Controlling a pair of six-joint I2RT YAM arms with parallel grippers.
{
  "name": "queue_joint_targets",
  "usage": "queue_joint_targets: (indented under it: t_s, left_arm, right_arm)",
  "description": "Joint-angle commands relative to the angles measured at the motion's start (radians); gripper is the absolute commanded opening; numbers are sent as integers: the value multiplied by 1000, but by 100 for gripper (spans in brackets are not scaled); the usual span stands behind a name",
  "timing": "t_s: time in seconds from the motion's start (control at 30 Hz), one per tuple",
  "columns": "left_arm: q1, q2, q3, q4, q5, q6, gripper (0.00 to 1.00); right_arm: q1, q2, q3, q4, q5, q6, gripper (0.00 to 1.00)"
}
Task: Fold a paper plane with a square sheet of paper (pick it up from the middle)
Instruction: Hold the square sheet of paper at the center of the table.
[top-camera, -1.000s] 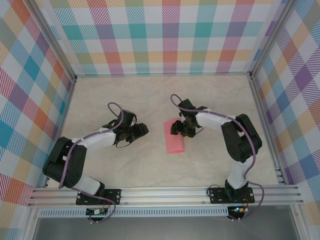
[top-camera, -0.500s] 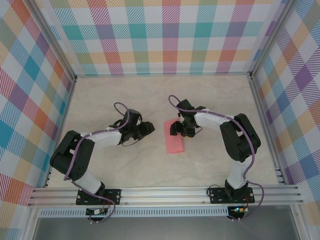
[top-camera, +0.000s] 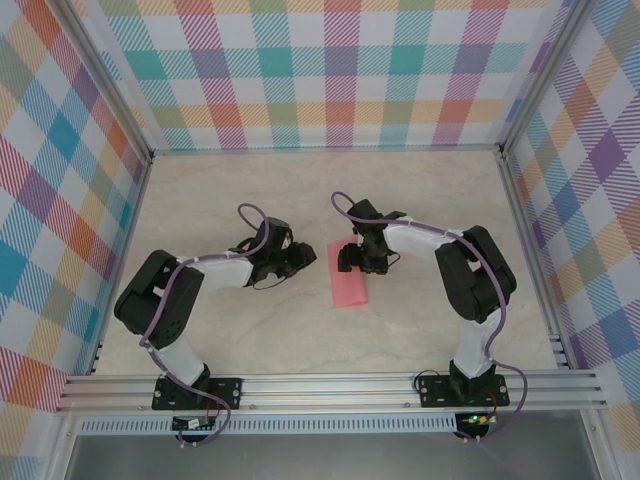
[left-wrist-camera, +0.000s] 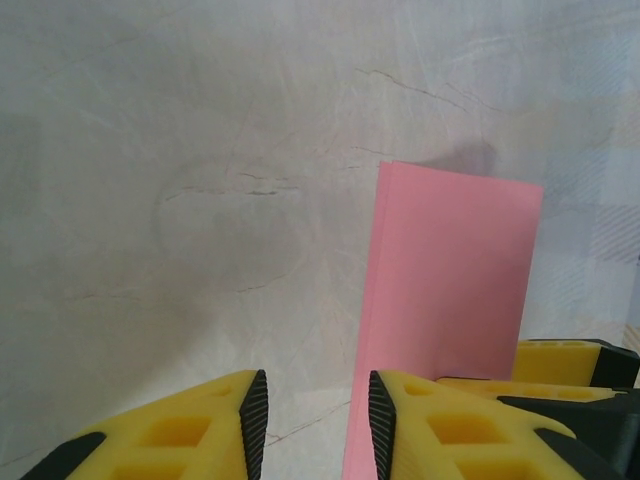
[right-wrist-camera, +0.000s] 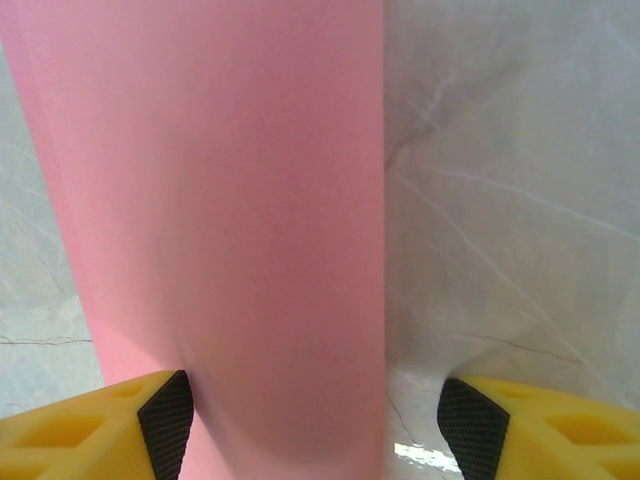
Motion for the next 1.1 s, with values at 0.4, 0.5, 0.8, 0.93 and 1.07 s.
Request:
queue_joint_targets:
  t_s: [0.4,0.5,0.8,0.93,1.07]
  left_arm:
    - [-29,90,77,33,49,-12,26]
    - [-30,96,81,30,51,-10,24]
    - [-36,116,95,21,58,-1,21]
    - [-38,121,102,19,62,-1,19]
    - [-41,133,109,24,76,0,17]
  right_arm:
    - [29,168,-62,84,-18,-36,73]
    - [30,177,-61,85,-18,-41,73]
    - [33,199,-59,105,-23,-56,75]
    - [33,208,-55,100,-19,-61,75]
    - [34,219,-50,96,-18,-63,75]
